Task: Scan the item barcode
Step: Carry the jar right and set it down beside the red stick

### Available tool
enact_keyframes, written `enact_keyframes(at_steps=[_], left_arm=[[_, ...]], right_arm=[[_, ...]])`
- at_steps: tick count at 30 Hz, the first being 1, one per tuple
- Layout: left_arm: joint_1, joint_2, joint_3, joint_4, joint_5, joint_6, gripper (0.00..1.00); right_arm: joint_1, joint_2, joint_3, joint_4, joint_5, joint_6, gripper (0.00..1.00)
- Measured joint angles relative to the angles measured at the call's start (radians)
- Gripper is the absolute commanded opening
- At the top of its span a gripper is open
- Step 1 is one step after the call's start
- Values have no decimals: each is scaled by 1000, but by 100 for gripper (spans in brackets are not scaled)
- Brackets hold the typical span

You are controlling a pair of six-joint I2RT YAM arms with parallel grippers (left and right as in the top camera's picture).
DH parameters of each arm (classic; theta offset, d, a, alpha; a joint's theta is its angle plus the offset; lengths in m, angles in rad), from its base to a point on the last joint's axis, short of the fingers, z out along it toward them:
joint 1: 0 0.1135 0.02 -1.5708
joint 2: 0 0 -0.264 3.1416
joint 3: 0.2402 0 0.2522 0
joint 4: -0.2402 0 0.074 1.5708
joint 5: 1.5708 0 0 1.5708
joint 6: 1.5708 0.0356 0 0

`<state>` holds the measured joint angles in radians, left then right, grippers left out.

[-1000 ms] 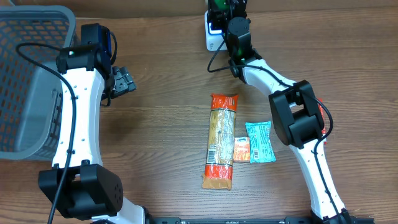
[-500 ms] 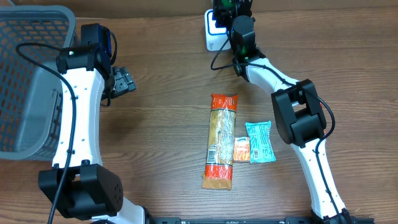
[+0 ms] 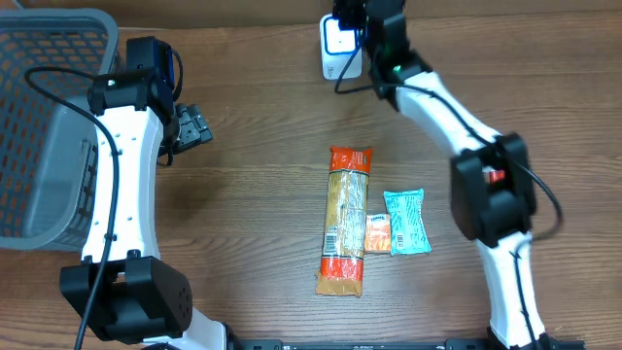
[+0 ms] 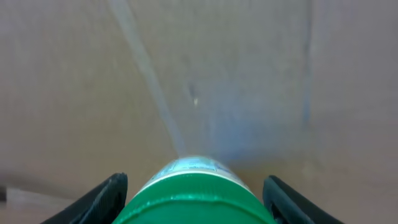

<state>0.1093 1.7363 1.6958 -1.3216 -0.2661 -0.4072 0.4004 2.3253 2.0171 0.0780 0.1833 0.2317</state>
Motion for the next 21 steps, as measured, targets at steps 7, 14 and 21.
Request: enact_keyframes(at_steps=[7, 14, 21], left_arm=[[0, 0, 1, 0, 0, 0, 100], [0, 0, 1, 1, 0, 0, 100], [0, 0, 1, 0, 0, 0, 100]], right_arm=[[-40, -361, 13, -668, -15, 0, 21], [-133, -459, 18, -1185, -11, 3, 22], [-185, -429, -207, -1277, -26, 4, 22]])
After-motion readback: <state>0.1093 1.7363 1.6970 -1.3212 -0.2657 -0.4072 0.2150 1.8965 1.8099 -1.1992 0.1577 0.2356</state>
